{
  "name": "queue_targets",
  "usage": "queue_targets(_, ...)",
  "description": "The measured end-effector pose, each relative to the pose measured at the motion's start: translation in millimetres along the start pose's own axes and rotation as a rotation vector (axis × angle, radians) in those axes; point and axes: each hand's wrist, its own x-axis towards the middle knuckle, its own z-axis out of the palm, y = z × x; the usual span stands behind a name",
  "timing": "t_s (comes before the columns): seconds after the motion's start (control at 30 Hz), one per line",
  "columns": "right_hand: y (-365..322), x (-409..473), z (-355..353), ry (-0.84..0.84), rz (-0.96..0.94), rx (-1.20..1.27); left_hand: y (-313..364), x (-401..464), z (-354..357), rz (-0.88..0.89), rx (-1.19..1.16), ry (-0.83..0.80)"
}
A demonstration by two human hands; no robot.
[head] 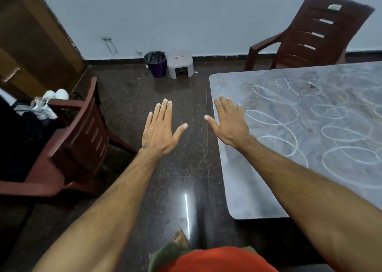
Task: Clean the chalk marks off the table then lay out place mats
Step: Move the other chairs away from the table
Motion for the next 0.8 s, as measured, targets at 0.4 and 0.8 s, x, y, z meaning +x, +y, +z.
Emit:
queue_targets(0.4,-40.5,105.9,20.4,0.019,0.184,0.004,-76.9,140.9,-6.8,0.209,-0.092,-0.018)
queue_targets(0.8,-11.6,292.2,48.0,0.033,0.251,0.017,-115.5,338.9,15.1,0.312,-0.038,-0.052)
